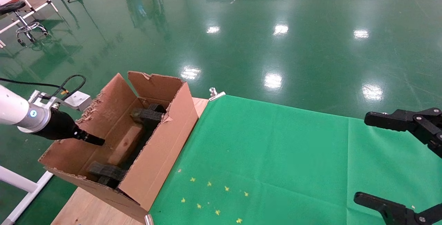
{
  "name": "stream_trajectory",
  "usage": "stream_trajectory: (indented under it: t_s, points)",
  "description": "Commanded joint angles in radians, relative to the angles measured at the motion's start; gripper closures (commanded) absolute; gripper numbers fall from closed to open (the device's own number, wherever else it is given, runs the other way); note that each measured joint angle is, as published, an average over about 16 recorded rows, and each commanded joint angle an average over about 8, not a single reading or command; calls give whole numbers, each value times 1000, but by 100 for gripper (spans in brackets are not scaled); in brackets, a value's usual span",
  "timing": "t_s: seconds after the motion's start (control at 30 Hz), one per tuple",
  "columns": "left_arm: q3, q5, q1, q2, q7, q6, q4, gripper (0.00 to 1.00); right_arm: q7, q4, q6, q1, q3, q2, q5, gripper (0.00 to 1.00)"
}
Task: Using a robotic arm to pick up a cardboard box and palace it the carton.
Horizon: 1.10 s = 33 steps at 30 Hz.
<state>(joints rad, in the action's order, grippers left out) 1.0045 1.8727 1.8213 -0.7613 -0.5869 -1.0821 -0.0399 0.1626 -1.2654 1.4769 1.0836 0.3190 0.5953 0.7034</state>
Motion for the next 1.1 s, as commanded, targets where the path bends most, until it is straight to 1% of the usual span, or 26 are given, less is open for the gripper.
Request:
stream_trajectory:
  t_s: [0.03,0.2,0.37,0.6,0.87,1.1]
  points:
    - [1,1,-3,-1,-3,3,2,0,0,0,0,0,0,0,0,0]
    - [-15,-21,44,15,34,-36,-41,0,0,0,0,0,0,0,0,0]
    - [-43,-63,117,54,82,-121,-131,0,0,0,0,0,0,0,0,0]
    - [-50,-80,164,94,95,-205,-260,0,0,0,0,0,0,0,0,0]
    - [-56,-90,153,98,99,-218,-295,0,0,1,0,0,0,0,0,0]
    - [-123,-196,63,104,129,-239,-393,0,0,1,0,0,0,0,0,0]
